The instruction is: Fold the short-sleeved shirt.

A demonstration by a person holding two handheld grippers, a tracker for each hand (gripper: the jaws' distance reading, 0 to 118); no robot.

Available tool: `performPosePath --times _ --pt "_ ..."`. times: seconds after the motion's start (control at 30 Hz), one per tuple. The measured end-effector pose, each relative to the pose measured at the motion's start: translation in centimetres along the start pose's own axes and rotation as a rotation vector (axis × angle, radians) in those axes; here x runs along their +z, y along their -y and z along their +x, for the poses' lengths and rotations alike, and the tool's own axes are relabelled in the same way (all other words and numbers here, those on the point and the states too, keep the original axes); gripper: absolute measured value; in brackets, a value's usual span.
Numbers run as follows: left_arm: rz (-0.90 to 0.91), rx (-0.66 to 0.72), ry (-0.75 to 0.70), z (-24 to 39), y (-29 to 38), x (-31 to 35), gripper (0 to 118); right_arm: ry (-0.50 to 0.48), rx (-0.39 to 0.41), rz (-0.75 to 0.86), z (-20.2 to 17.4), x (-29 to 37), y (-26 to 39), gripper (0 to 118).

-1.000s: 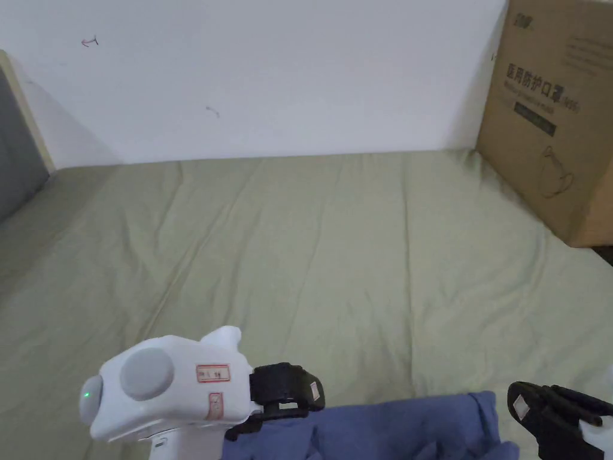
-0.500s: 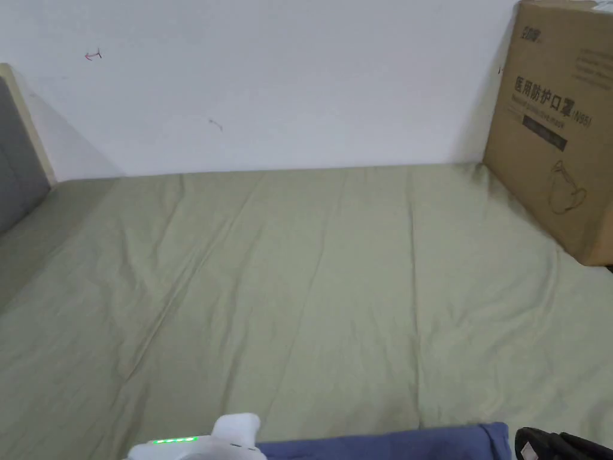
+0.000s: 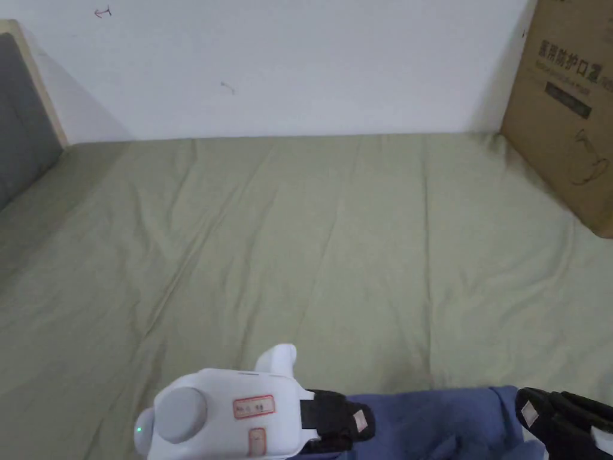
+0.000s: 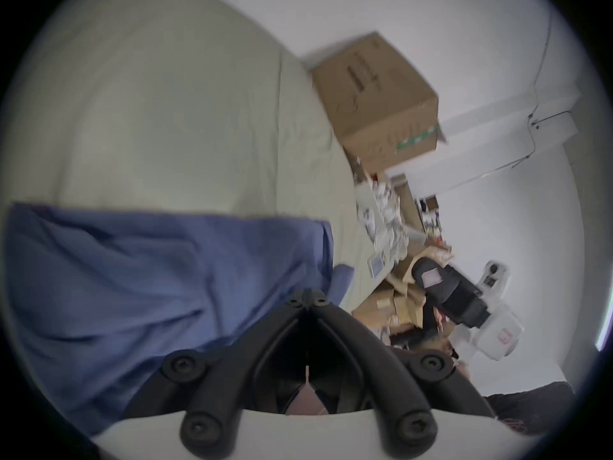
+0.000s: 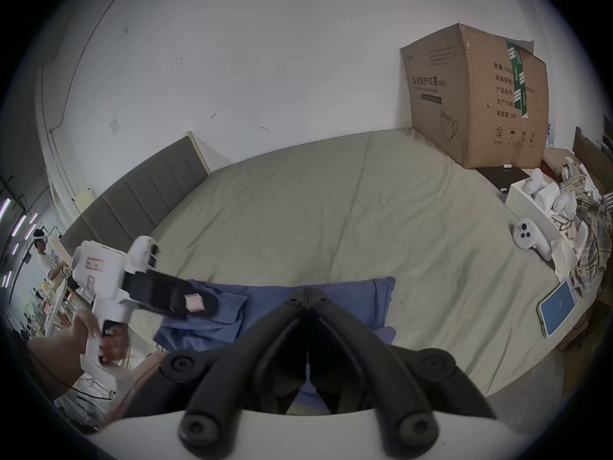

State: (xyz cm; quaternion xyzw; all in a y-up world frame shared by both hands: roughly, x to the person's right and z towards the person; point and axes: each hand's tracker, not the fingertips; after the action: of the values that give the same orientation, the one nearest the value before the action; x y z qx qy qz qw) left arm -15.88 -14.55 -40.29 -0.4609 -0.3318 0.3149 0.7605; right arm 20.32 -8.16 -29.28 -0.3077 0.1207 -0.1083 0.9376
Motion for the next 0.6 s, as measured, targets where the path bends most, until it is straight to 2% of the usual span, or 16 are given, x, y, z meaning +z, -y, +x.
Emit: performPosePath --times 0.1,0.13,0.17,0.2,0.23,0.3,0.43,0.53,0.6 --pt "0.106 0.023 -0.007 -2.9 -1.5 5.6 2 -0.002 0.011 0.002 -0.2 0.0 -0.2 0" --pt "0.138 0.029 -0.009 -4.1 -1.7 7.4 18 0.002 0.020 -0.001 -0.3 -0.1 -0.2 0" --pt "0.157 0.046 -0.031 -5.2 -1.9 8.7 60 0.004 0.026 -0.006 -0.4 -0.3 -0.2 0" --pt "0.145 0.086 -0.051 -6.6 -2.0 9.8 97 0.005 0.030 -0.014 -0.4 -0.5 -0.1 0" --pt "0.130 0.125 -0.064 -8.0 -2.0 10.7 116 0.005 0.029 -0.022 -0.5 -0.8 -0.1 0" --pt "0.142 0.146 -0.053 -10.5 -1.3 12.3 118 0.004 0.020 -0.037 -0.6 -1.3 0.0 0" --pt "0.082 0.293 0.001 -15.2 0.3 12.3 118 -0.012 -0.005 -0.062 -1.2 -2.2 0.1 0" --pt "0.049 0.400 0.042 -18.8 1.9 10.3 118 -0.020 0.023 -0.085 -2.0 -2.5 -0.1 0" --pt "0.077 0.468 0.185 -20.3 2.6 8.8 118 -0.014 0.055 -0.102 -2.6 -2.8 -0.1 0"
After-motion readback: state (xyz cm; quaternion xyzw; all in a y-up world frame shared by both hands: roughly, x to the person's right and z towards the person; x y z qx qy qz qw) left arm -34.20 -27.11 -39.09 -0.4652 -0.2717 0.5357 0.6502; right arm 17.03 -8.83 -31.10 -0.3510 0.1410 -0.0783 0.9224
